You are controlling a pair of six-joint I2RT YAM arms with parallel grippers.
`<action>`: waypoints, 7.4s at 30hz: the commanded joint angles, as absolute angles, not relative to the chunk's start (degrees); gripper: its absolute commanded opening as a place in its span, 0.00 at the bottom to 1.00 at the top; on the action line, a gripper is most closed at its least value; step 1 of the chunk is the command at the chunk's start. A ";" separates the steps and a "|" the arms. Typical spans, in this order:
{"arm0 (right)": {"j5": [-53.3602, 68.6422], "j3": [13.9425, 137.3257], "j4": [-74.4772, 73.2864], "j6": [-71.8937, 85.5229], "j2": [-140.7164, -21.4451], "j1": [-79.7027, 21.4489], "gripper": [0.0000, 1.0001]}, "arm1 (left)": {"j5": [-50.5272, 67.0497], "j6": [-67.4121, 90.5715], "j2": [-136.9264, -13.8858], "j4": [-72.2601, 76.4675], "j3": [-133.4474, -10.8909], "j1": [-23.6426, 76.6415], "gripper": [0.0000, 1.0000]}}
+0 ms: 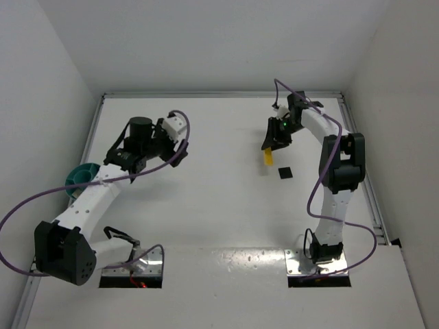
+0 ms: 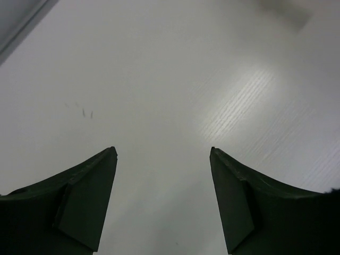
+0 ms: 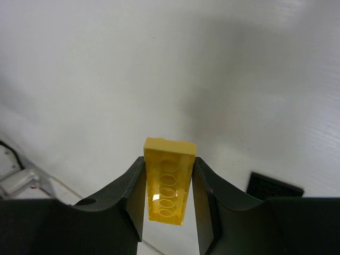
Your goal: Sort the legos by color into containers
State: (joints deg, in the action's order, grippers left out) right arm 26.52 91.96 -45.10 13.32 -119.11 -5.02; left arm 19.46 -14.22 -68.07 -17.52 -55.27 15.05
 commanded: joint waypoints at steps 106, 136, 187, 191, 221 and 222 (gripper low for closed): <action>10.47 101.55 -37.71 17.78 -109.98 -4.75 0.96 | -5.39 -10.76 -87.57 -24.30 -79.80 29.31 0.00; 16.52 102.83 -39.37 13.45 -119.00 -2.90 0.96 | 24.96 -14.41 -65.30 -54.33 -71.90 -42.80 0.00; 16.08 100.02 -39.29 10.20 -116.54 -3.43 0.96 | 21.45 -10.81 -71.62 -35.07 -63.72 -43.42 0.02; 15.47 99.49 -39.81 7.74 -116.02 -3.43 0.96 | 22.06 -10.81 -72.16 -33.93 -63.11 -43.42 0.16; 4.04 82.00 -59.33 -49.89 -100.99 20.47 0.87 | 40.69 -28.39 -97.73 -51.68 -95.27 0.43 0.62; 5.35 82.00 -59.33 -52.53 -100.99 20.48 0.89 | 41.48 -28.39 -98.26 -51.68 -95.80 1.14 0.62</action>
State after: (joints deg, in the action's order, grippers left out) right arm 2.96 81.25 -56.84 -41.56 -100.92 19.16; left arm 37.26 -26.76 -98.24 -50.15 -91.81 -0.36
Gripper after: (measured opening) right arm 0.881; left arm 0.623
